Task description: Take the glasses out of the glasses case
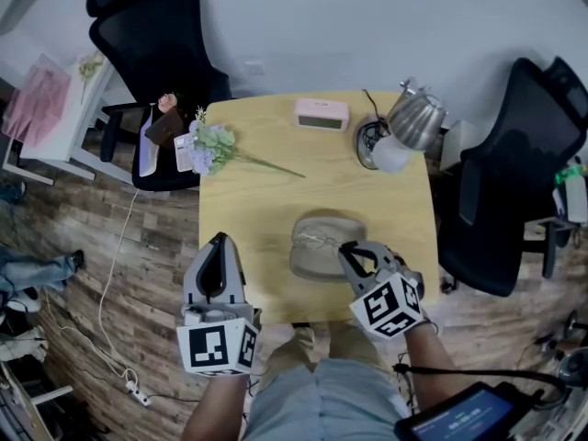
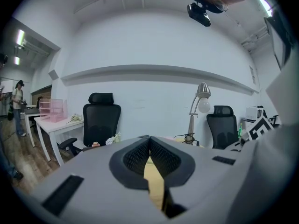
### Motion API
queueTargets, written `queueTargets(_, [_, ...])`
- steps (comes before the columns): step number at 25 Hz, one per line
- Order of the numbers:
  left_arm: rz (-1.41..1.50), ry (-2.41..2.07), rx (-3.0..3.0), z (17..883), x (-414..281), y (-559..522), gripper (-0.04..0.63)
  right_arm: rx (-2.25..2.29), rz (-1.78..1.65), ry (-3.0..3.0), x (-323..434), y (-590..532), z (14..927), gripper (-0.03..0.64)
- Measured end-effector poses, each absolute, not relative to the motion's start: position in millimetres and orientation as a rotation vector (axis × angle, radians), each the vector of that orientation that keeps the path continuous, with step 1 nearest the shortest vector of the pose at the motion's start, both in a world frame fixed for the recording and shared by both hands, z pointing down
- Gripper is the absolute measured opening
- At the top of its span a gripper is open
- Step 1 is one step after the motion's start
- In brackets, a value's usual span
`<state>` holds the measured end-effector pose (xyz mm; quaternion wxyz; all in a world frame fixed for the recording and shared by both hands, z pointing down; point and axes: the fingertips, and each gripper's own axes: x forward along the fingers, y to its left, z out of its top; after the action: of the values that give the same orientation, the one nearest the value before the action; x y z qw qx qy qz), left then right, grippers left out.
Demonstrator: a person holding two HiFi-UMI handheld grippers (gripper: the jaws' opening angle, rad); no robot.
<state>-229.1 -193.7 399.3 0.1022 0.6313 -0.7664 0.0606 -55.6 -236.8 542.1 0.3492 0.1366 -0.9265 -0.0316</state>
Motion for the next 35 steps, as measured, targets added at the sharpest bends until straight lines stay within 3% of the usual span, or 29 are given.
queueTargets(21, [0.086, -2.290, 2.040, 335.1, -215.9, -213.7, 0.006, 0.694, -0.130, -2.489, -22.5, -274.2, 451.5, 0.026])
queueTargets(35, [0.011, -2.301, 2.165, 295.4, -202.9, -225.0, 0.006, 0.830, -0.316, -2.674, -33.2, -272.3, 342.9, 0.026])
